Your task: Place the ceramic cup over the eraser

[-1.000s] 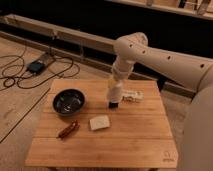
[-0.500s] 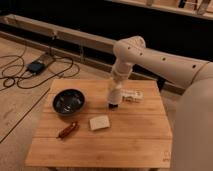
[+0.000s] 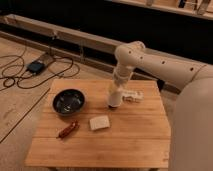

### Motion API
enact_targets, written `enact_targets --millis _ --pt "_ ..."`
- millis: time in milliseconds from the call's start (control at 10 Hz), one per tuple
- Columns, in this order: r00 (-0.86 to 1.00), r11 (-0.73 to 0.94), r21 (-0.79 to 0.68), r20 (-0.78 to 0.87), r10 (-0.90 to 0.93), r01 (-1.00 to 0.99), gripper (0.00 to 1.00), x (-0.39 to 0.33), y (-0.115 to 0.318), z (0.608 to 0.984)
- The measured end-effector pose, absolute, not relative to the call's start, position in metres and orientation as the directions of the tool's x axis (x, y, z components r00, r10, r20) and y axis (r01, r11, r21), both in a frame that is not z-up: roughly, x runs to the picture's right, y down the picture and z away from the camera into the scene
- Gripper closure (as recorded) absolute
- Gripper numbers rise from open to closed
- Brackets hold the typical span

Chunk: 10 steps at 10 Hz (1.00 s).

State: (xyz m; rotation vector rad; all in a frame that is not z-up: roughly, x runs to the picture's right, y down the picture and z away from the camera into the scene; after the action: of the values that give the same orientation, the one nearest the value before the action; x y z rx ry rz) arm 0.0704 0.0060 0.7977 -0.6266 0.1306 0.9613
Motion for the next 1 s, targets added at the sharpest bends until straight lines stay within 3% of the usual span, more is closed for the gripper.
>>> enact_targets --millis 500,600,1000 --pt "0.585 0.412 -0.455 -0.355 0.729 -0.789 0.27 0.071 0.015 0.806" --pt "0.588 0.413 -0.458 -0.357 0.726 -0.787 0.21 0.071 0.017 0.806" --pt "0.595 0.417 -0.463 -0.355 0.721 -0.782 0.2 0.071 0.02 0.807"
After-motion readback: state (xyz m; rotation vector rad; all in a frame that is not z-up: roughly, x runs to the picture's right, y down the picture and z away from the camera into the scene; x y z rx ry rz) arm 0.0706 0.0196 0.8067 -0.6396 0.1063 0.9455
